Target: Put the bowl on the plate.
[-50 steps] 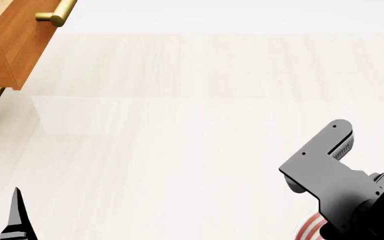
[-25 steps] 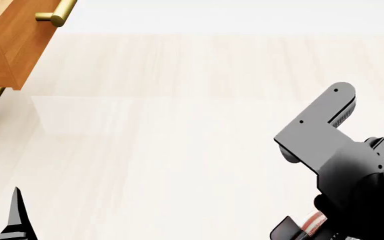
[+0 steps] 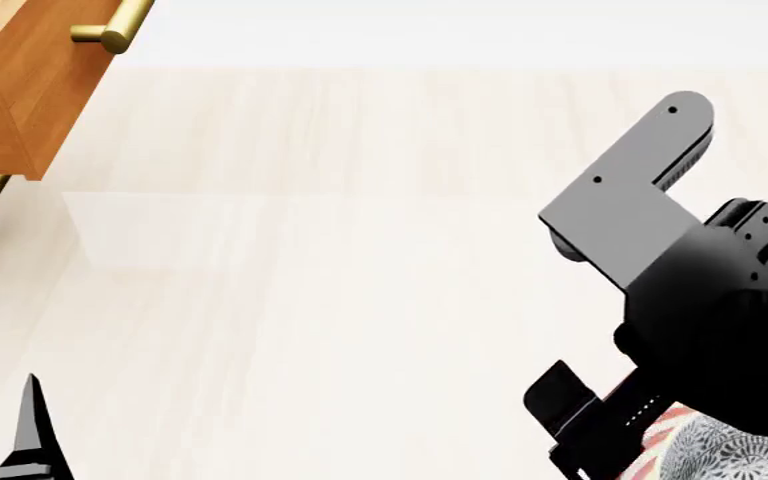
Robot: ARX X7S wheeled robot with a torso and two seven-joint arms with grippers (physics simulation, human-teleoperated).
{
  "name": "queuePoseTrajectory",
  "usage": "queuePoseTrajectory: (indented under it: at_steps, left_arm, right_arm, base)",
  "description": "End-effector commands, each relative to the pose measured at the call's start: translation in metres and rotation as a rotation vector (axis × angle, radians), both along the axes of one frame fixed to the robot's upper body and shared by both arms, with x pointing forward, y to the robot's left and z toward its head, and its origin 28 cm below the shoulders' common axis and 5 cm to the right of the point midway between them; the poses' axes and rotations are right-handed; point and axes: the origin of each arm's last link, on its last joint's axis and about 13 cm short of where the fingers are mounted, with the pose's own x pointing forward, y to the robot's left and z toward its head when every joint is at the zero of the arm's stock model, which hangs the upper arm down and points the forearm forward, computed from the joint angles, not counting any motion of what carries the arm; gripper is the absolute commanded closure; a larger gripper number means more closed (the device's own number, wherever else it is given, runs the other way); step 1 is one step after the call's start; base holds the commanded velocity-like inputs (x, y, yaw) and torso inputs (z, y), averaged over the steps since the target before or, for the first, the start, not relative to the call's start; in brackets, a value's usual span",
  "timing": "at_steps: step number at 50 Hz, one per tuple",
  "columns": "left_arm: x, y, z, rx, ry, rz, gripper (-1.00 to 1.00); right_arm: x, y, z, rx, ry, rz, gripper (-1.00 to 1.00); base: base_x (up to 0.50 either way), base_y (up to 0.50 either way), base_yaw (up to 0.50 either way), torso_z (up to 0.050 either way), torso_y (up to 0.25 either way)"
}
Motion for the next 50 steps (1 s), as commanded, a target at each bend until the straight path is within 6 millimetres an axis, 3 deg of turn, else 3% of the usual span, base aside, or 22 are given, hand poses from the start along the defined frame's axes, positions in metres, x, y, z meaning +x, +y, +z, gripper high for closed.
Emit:
queuePoseTrajectory:
  at_steps: [1, 50]
  left_arm:
    - [0.001, 0.000, 0.000, 0.001, 0.000, 0.000, -1.00]
    - [-0.002, -0.003, 0.004, 0.012, -0.009, -0.008, -1.00]
  right_arm:
    - [0.004, 0.001, 0.002, -0.006, -0.092, 0.014, -1.00]
    - [0.006, 0.018, 0.012, 0.038, -0.447, 0.218, -1.00]
  base:
    - [0.00, 0.00, 0.00, 0.000, 0.000]
    - [0.00, 0.00, 0.00, 0.000, 0.000]
